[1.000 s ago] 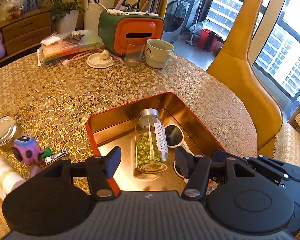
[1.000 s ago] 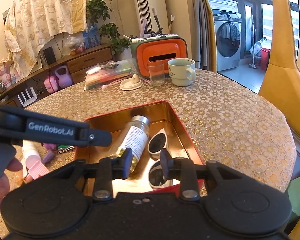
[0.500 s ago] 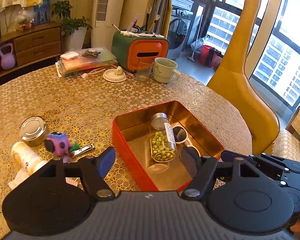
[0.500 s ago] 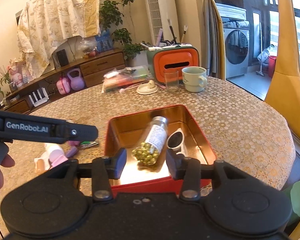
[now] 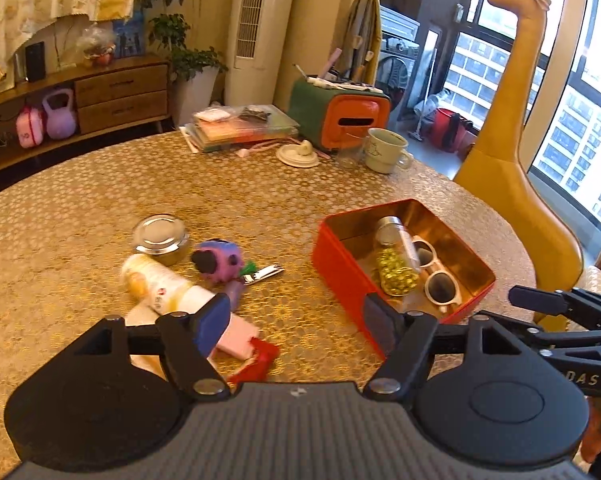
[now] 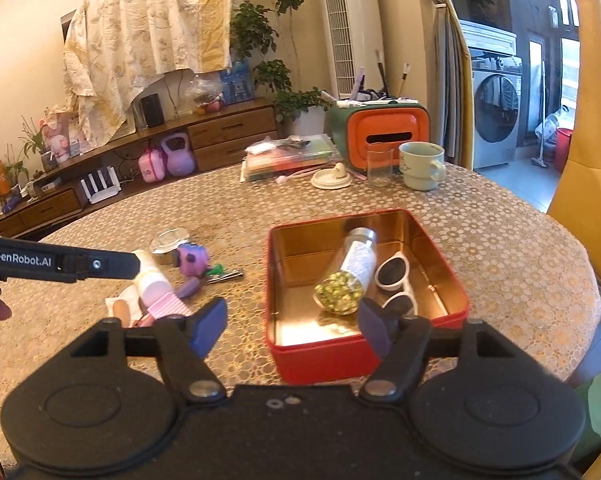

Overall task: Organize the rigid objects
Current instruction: 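Move the left tool to the wrapped sausage while the right tool moves to the red packet, then grasp the sausage with its wrapper in the left tool while the right tool grasps the red packet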

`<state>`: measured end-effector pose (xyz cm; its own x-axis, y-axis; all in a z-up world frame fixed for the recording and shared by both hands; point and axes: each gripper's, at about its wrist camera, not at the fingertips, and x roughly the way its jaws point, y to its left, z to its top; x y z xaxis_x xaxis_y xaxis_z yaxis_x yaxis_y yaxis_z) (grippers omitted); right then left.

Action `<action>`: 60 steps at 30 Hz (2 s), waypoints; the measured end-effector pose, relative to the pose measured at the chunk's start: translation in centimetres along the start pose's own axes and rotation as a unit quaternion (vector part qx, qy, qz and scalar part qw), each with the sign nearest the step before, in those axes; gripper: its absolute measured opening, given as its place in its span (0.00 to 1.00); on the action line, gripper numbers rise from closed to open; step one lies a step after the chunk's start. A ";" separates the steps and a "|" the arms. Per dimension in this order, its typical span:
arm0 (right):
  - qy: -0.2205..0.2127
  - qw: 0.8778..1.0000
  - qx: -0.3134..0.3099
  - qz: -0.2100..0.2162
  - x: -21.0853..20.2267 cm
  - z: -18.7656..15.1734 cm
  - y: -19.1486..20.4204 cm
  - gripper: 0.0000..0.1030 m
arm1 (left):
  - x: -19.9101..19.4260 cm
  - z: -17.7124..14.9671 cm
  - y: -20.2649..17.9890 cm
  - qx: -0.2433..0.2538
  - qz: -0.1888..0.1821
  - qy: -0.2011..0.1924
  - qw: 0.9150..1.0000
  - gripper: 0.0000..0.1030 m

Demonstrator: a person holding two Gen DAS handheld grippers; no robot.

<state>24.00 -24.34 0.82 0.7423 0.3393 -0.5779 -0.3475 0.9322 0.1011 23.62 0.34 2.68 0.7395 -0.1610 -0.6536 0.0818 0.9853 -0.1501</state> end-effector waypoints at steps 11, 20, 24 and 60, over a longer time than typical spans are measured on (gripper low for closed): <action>0.008 0.999 -0.020 0.030 2.1 -1.0 4.2 1.00 | -0.6 -2.0 4.9 -0.020 0.055 0.001 0.998 0.79; 0.022 0.999 -0.022 0.037 5.0 -1.6 7.5 1.00 | 2.1 -3.0 8.4 -0.074 0.078 0.028 0.994 0.79; 0.031 0.998 -0.036 0.033 6.7 -2.0 8.8 1.00 | 4.1 -3.4 9.5 -0.090 0.093 0.047 0.990 0.79; 0.092 0.994 -0.055 -0.019 15.0 -4.4 12.2 0.66 | 11.1 -5.5 9.2 -0.070 0.166 0.052 0.982 0.71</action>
<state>28.40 -8.44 -10.19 0.6417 0.2655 -0.7195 -0.3887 0.9213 -0.0068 28.92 7.28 -10.00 0.6372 0.1552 -0.7549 -0.2505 0.9680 -0.0125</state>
